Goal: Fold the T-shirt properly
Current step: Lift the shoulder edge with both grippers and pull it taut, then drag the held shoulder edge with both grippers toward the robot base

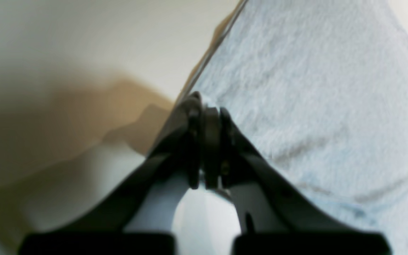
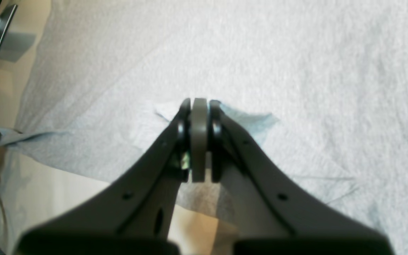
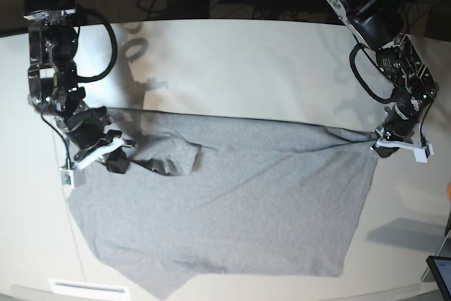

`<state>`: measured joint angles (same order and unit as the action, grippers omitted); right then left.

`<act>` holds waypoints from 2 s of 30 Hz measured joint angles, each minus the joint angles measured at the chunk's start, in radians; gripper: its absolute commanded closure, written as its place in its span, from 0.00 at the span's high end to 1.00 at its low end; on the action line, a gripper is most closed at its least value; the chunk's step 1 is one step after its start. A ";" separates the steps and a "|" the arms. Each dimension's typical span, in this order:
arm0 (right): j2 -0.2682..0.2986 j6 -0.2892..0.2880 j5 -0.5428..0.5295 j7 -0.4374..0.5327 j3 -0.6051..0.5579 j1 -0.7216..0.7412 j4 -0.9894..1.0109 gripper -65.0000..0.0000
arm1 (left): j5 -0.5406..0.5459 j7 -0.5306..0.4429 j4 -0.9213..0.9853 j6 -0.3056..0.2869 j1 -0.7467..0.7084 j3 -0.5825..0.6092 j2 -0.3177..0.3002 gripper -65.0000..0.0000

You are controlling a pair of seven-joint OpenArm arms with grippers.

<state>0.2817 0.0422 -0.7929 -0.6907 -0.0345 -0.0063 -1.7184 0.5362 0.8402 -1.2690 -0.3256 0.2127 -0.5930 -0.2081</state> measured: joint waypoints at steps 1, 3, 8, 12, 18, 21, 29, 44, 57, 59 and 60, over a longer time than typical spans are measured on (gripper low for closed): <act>0.000 0.000 0.000 0.000 0.000 0.000 0.000 0.02 | 0.000 -0.001 0.000 0.000 0.000 0.000 -0.001 0.00; 0.000 0.000 0.000 0.001 0.000 0.000 0.000 0.02 | -0.001 -0.003 0.000 0.000 -0.001 0.000 -0.005 0.00; 0.000 0.000 0.000 0.046 0.000 0.000 0.000 0.04 | -0.001 -0.003 0.000 0.000 -0.002 0.000 -0.015 0.03; 0.000 0.000 0.001 0.046 -0.003 0.000 0.000 0.22 | -0.001 -0.013 0.000 0.001 0.000 -0.008 -0.023 0.30; 0.000 0.000 0.000 0.046 -0.003 0.000 0.000 0.54 | -0.002 -0.047 0.000 0.001 0.000 -0.009 -0.036 0.55; 0.003 0.000 0.000 0.046 -0.003 0.000 -0.001 0.56 | 0.001 -0.066 0.000 0.000 -0.003 -0.008 -0.050 0.59; 0.006 0.000 0.005 0.042 -0.001 -0.057 -0.014 0.56 | 0.013 -0.069 -0.222 -0.012 -0.134 0.020 -0.058 0.59; 0.005 -0.005 0.179 0.046 0.021 -0.193 -0.182 0.56 | -0.279 -0.294 -0.417 -0.026 -0.422 0.200 -0.020 0.58; -0.094 -0.006 0.616 0.119 -0.145 -0.276 -0.186 0.56 | -0.455 -0.518 -0.336 -0.022 -0.467 0.197 -0.032 0.58; -0.095 -0.007 0.616 0.122 -0.147 -0.274 -0.186 0.56 | -0.461 -0.605 -0.299 -0.022 -0.466 0.196 -0.048 0.58; -0.095 -0.007 0.616 0.122 -0.146 -0.273 -0.186 0.54 | -0.457 -0.655 -0.280 -0.019 -0.461 0.193 -0.053 0.58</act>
<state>0.1867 0.0349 -0.1764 -0.5686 -0.1810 -0.2794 -1.9041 0.0795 0.1848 -1.5486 -0.3447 -0.2485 -0.3996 -0.2615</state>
